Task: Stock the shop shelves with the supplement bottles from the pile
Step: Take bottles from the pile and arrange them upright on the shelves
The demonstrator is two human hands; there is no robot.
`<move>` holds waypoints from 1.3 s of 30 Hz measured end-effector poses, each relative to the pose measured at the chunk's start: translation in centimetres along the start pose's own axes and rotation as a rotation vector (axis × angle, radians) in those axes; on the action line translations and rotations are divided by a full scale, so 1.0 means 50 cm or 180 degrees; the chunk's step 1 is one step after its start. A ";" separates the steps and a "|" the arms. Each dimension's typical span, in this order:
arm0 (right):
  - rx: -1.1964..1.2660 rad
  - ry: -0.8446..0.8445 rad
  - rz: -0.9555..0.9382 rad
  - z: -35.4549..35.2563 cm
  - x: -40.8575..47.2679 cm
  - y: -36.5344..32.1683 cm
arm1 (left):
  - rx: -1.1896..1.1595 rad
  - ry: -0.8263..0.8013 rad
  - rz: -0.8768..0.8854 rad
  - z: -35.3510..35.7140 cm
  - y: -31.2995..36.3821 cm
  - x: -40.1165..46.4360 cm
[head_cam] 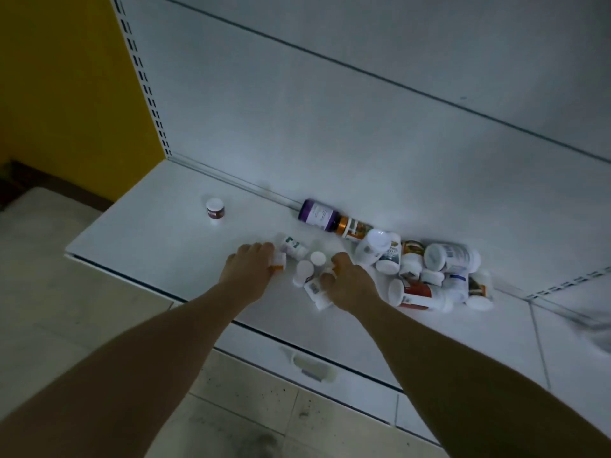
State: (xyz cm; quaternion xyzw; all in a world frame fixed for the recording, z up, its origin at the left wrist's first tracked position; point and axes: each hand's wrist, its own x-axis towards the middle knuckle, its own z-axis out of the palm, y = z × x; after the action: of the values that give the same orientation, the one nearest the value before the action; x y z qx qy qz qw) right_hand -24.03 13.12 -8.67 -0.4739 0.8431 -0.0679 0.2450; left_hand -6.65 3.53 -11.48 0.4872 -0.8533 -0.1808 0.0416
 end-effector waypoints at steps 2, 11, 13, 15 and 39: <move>0.0452 0.0096 0.0184 -0.007 -0.010 -0.005 | -0.0606 -0.0003 -0.0248 -0.015 0.003 -0.016; 0.2636 0.0699 0.0212 -0.119 -0.222 -0.087 | -0.4495 -0.0578 -0.1172 -0.259 0.069 -0.193; 0.2902 0.0731 0.0060 -0.158 -0.314 -0.129 | -0.4794 -0.0665 -0.0867 -0.333 0.091 -0.257; 0.3343 0.0759 -0.0195 -0.192 -0.404 -0.171 | -0.4874 -0.0652 -0.0559 -0.404 0.108 -0.318; 0.4389 0.1274 -0.1685 -0.637 -0.691 -0.206 | -0.3441 -0.0409 0.1609 -0.824 0.409 -0.472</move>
State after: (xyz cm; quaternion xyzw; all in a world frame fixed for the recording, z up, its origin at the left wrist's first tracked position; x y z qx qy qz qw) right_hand -16.48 32.56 34.65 -0.3787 0.4965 -0.7197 0.3035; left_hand -0.85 21.84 36.51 0.1671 -0.7306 -0.6028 0.2736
